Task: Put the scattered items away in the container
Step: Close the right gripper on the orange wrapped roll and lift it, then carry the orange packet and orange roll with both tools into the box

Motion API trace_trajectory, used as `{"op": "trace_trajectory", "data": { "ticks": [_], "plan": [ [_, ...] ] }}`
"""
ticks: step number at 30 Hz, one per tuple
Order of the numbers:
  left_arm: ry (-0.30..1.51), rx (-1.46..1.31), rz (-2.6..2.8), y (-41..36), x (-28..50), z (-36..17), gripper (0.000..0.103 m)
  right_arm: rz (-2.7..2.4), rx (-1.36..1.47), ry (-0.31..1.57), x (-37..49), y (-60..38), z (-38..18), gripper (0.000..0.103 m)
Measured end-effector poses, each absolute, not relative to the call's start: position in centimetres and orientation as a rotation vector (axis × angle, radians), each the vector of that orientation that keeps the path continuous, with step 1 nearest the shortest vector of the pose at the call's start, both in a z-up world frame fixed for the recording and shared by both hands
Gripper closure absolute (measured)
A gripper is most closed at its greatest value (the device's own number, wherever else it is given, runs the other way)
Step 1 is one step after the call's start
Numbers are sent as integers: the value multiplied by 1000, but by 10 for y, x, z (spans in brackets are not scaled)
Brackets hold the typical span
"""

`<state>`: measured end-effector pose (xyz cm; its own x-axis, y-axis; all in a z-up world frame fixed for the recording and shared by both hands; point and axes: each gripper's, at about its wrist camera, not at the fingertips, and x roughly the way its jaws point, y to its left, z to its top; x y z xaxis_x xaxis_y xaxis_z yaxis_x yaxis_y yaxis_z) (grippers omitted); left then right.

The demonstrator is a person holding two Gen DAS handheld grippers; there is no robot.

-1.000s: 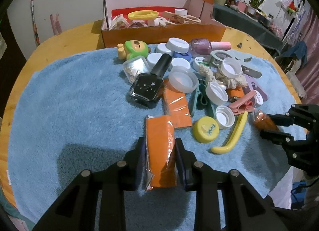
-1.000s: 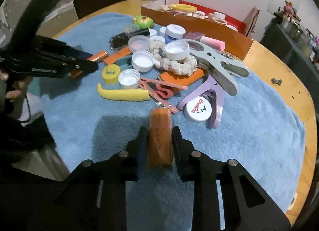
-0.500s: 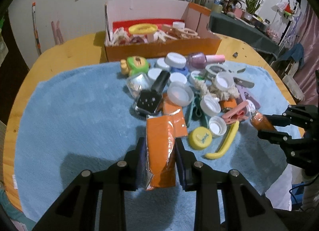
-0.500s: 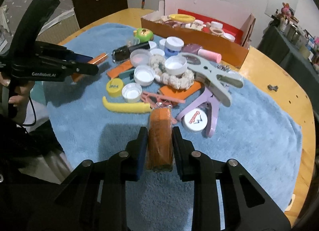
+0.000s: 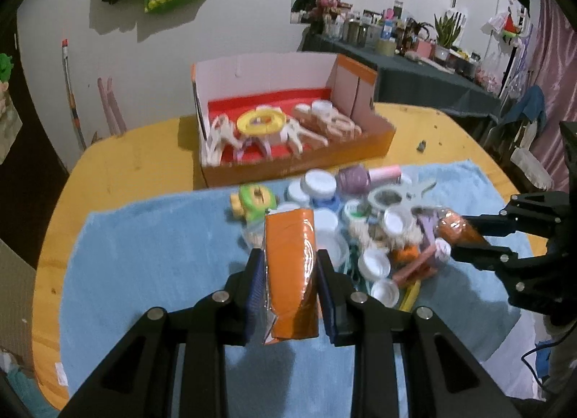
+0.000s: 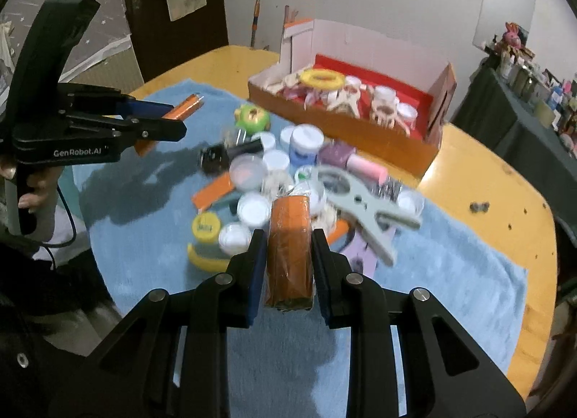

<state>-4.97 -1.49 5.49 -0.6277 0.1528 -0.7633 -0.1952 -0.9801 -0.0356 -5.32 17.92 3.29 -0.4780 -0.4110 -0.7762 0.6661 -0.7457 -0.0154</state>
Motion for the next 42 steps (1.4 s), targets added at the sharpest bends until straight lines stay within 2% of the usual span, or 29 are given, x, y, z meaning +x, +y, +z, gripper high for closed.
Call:
{"op": "trace_trajectory", "data": {
  "ticks": [9, 19, 32, 42],
  "plan": [
    [87, -1171, 2711, -15, -94, 83, 73, -2273, 986, 400, -95, 158, 60, 79],
    [85, -1185, 2694, -13, -147, 91, 73, -2298, 982, 361, -156, 142, 80, 79],
    [48, -1256, 2655, -14, -207, 80, 73, -2323, 1040, 324, -220, 132, 83, 79],
    [9, -1376, 2606, -13, -250, 48, 73, -2280, 1179, 267, -265, 120, 52, 79]
  ]
}}
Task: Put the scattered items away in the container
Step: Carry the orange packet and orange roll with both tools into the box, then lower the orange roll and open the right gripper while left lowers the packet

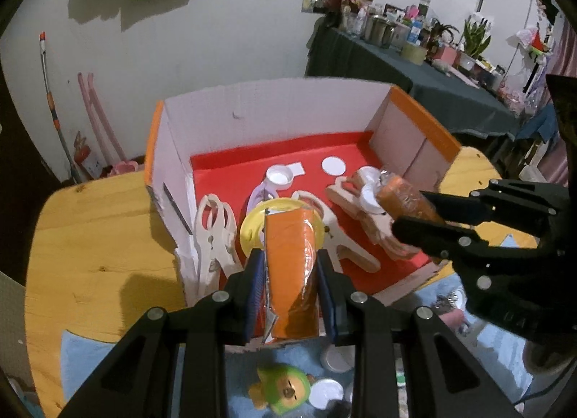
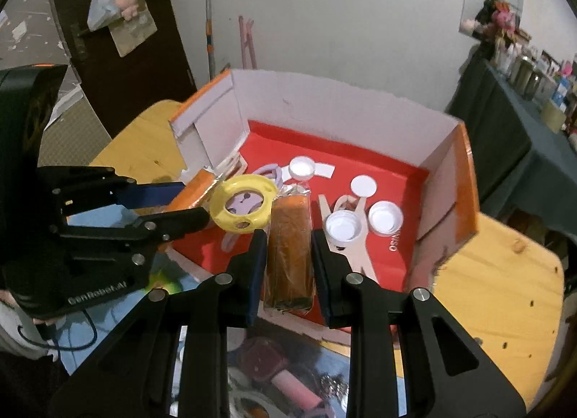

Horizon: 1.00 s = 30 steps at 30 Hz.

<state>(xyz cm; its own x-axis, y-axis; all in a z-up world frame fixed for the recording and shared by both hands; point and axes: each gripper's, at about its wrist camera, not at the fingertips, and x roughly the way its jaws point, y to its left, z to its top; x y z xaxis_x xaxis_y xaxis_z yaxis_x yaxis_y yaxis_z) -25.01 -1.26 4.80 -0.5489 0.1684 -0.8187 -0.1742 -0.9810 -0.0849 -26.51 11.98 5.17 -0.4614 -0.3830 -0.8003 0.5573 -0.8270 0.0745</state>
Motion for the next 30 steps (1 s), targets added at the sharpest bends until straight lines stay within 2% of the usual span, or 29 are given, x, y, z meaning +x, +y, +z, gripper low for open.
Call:
{"op": "trace_trajectory", "data": {
  "ticks": [9, 30],
  "plan": [
    [-34, -1434, 2581, -14, -265, 26, 73, -2258, 1263, 251, -276, 113, 20, 79],
    [-23, -1452, 2586, -13, -266, 16, 73, -2252, 1308, 274, -277, 107, 3, 79]
  ]
}}
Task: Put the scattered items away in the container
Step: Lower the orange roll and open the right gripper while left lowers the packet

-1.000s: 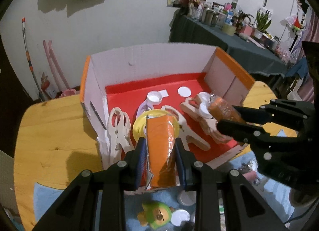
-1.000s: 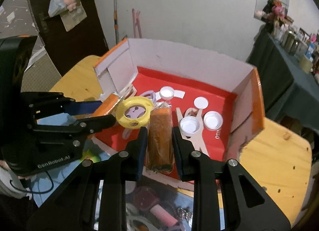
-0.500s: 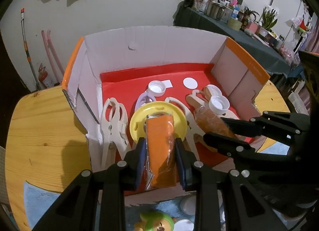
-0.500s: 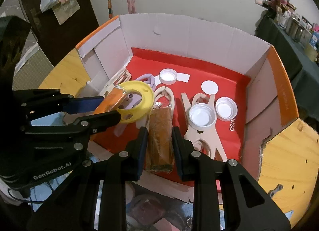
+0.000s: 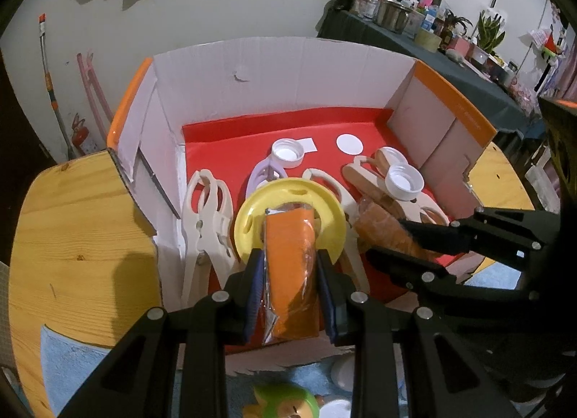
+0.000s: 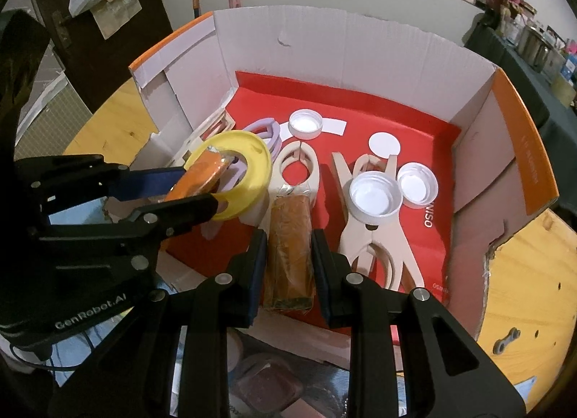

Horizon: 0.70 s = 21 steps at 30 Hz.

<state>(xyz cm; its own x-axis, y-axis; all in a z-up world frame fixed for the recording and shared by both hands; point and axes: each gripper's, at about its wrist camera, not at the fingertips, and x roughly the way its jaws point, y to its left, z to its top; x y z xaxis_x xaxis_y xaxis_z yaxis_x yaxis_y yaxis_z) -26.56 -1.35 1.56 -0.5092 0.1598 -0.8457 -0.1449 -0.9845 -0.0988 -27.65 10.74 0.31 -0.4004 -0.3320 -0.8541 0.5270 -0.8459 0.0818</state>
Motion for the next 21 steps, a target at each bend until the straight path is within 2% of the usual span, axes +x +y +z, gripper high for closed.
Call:
{"op": "trace_trajectory", "data": {
  "ticks": [21],
  "plan": [
    [-2, -1457, 2597, -14, -269, 10, 72, -2256, 1308, 298, -273, 105, -5, 79]
  ]
}}
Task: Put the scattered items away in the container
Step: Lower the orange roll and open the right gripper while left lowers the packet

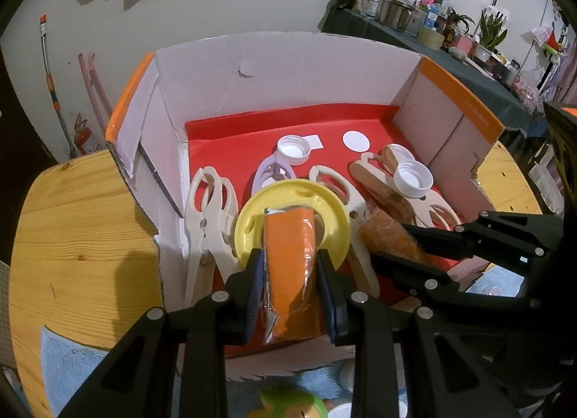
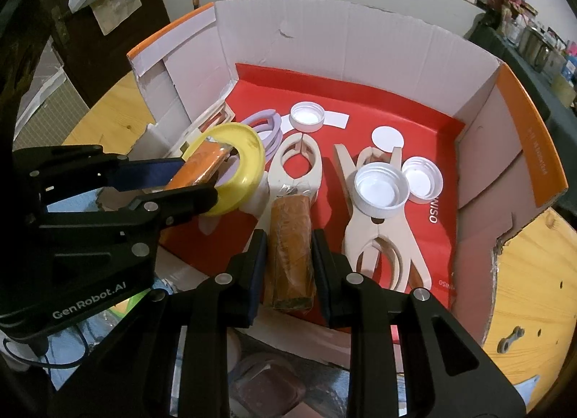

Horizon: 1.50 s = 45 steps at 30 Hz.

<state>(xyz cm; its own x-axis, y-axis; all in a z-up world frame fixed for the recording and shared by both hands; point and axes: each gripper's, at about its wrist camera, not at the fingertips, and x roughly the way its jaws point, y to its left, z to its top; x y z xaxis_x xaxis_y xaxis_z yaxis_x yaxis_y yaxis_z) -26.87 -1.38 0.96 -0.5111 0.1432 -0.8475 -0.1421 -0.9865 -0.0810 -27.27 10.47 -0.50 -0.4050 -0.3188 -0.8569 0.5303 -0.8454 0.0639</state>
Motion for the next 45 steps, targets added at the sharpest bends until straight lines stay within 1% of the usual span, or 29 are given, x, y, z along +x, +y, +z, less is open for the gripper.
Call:
{"op": "trace_trajectory", "data": {
  "ticks": [22, 26, 30, 42, 43, 44, 45],
  "plan": [
    [16, -1456, 2602, -14, -269, 10, 72, -2263, 1319, 292, -272, 105, -6, 78],
    [16, -1456, 2602, -14, -269, 10, 72, -2266, 1320, 293, -272, 104, -6, 78],
    [12, -1456, 2600, -13, -269, 11, 72, -2270, 1324, 298, -273, 104, -8, 74],
    [17, -1422, 2614, -15, -264, 19, 72, -2277, 1318, 304, -274, 106, -7, 74],
    [17, -1421, 2613, -15, -264, 20, 72, -2277, 1317, 305, -273, 105, -7, 73],
    [16, -1419, 2614, -14, -264, 20, 72, -2278, 1317, 304, -273, 105, -7, 66],
    [17, -1419, 2615, -14, -264, 21, 72, -2277, 1316, 297, -274, 106, -7, 50]
  ]
}}
